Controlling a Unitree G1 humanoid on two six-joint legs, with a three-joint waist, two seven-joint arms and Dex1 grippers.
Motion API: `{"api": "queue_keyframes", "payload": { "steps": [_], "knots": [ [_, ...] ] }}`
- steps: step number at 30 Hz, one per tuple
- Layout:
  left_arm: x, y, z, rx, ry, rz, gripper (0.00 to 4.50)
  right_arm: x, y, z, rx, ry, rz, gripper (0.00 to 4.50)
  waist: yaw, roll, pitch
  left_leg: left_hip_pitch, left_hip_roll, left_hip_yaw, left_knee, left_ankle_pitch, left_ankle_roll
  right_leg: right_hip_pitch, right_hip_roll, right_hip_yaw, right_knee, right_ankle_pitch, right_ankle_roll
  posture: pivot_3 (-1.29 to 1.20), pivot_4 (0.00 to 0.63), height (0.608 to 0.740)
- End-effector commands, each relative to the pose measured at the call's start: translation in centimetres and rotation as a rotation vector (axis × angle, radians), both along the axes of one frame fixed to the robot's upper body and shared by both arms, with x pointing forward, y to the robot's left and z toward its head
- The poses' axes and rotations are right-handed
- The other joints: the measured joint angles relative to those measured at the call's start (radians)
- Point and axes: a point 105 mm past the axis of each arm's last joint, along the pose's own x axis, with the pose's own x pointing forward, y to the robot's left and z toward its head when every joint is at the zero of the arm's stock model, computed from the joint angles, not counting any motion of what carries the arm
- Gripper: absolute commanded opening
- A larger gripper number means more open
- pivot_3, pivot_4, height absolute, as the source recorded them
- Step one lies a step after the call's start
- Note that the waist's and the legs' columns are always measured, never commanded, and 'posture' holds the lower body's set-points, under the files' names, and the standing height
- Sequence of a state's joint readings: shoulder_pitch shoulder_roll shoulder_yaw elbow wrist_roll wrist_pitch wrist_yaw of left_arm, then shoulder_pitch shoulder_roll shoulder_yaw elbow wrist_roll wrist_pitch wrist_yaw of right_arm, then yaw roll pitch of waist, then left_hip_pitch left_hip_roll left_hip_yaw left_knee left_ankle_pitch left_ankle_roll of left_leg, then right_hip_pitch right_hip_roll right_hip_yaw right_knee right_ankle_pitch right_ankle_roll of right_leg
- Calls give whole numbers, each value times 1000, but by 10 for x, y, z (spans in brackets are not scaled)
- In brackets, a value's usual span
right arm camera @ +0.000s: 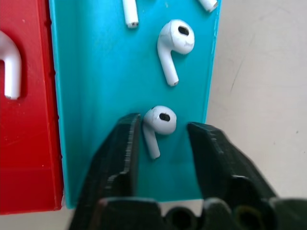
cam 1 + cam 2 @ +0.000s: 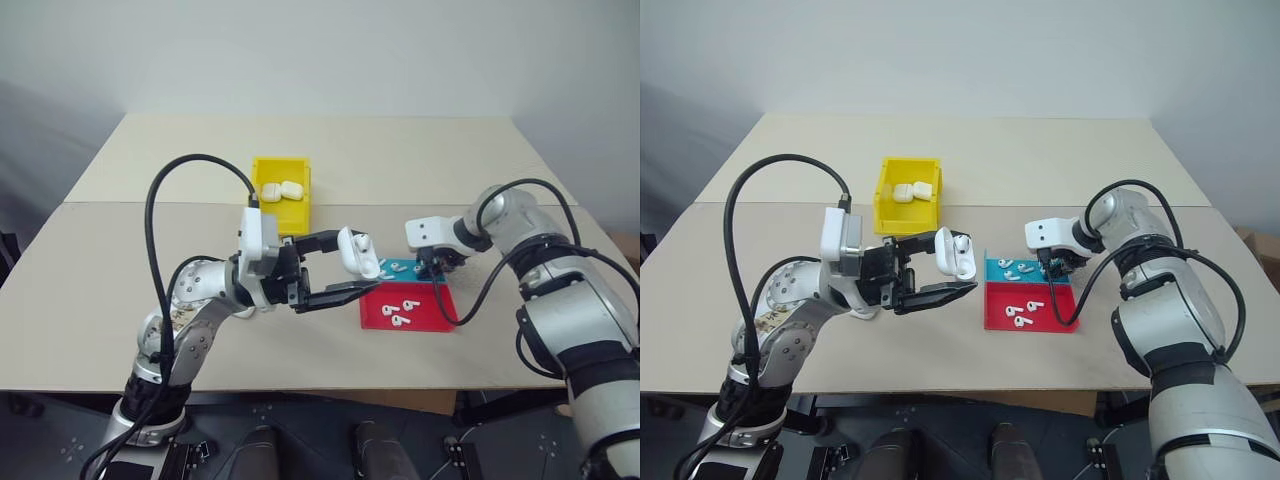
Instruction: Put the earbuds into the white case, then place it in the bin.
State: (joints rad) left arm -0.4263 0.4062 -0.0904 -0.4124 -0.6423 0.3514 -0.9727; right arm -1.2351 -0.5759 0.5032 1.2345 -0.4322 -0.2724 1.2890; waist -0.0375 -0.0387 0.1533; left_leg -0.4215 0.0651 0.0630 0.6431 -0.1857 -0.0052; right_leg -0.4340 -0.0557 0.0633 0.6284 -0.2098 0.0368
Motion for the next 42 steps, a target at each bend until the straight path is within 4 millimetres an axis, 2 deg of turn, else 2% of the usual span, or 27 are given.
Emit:
{"api": "queue_keyframes", "payload": {
  "steps": [1,8,11,14,17,22,24,26,30,35,42],
  "knots": [
    [-8,2,11,-29,-56,-9,2815,0,-1,3,-6,-3,7,677,-1,0,0,0,0,0,0,0,0,0,0,0,0,0,0,0,150,740],
    [-8,1,11,-31,-58,-15,2815,3,-1,10,40,-39,-11,635,-2,0,0,1,0,0,0,1,0,1,0,0,1,0,0,0,150,740],
    [-8,0,11,-34,-54,-31,2815,8,-1,32,136,-108,-31,635,-2,0,0,1,0,0,0,1,0,1,0,0,1,0,0,0,150,740],
    [-8,-2,12,-38,-50,-57,2815,2,3,73,354,-167,-26,635,2,2,1,0,0,0,0,1,0,0,0,0,1,0,0,0,150,740],
    [-10,-5,12,-38,-42,-95,2815,-24,7,109,639,-200,-40,635,11,2,1,0,0,0,0,1,0,0,0,0,0,0,0,0,150,740],
    [-7,-9,11,-39,-26,-127,2815,-96,10,150,1170,-153,-106,635,29,2,1,-1,0,-2,0,1,0,0,0,-2,1,-1,0,0,150,740],
    [-4,-10,11,-39,-17,-134,2815,-124,17,154,1292,-110,-102,635,29,2,1,-1,0,-2,1,1,0,0,0,-1,1,0,0,0,150,740],
    [-3,-10,12,-36,-13,-142,2815,-142,23,156,1349,-87,-92,635,23,2,1,1,0,-2,2,1,0,2,0,-1,1,-1,1,0,150,740],
    [-1,-15,12,-32,-7,-171,2815,-186,48,156,1486,-11,-29,635,20,2,1,8,1,-2,1,1,0,10,1,-1,1,-8,1,0,150,740],
    [-1,-17,13,-30,-2,-185,2815,-203,73,149,1512,58,-39,635,15,2,1,9,1,-2,1,1,0,10,0,0,0,-8,1,0,150,740],
    [-1,-19,13,-33,0,-179,2815,-203,87,150,1538,124,-50,635,17,2,1,7,0,-2,1,1,0,10,0,0,-2,-8,1,0,150,740]
  ]
}}
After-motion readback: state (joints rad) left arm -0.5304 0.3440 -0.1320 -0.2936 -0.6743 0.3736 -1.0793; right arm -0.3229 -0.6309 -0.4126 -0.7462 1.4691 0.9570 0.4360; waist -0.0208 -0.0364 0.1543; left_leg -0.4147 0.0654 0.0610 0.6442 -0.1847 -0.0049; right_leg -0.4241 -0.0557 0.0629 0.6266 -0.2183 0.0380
